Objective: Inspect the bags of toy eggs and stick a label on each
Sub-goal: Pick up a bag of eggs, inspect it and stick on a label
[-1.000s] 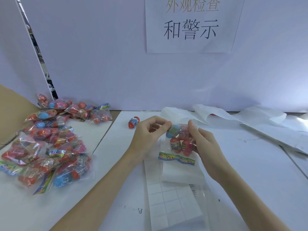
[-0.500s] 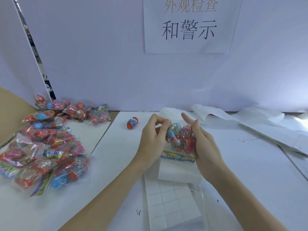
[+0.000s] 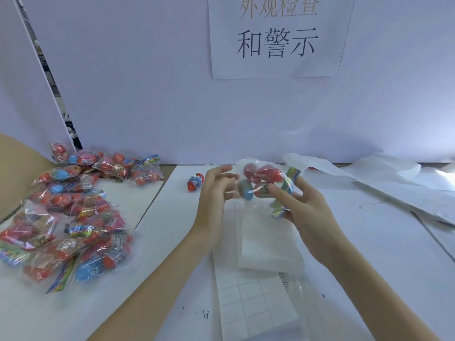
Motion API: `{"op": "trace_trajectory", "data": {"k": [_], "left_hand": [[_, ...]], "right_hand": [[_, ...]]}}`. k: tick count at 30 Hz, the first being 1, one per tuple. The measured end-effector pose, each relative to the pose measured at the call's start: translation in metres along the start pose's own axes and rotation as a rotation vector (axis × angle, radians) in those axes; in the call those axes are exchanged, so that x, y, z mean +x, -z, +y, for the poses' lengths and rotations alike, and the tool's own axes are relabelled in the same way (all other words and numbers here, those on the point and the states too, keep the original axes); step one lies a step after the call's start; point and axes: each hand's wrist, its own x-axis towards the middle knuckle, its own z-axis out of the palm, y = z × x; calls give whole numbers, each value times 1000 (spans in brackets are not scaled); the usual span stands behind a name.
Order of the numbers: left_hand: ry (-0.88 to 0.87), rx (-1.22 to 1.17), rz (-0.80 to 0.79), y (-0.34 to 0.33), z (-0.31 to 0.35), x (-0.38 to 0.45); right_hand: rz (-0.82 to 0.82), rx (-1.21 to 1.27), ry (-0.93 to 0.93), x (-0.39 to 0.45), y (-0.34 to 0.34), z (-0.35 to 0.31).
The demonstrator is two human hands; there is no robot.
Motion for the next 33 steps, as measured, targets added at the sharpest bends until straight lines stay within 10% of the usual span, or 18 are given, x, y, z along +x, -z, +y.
{"op": "trace_trajectory", "data": {"k": [15, 33], "left_hand": [[-47, 241, -215, 1, -4, -12], [-118, 177, -79, 1, -4, -7]], "right_hand": [[204, -98, 99, 4, 11, 4], [177, -78, 32, 3, 18, -13]]}}
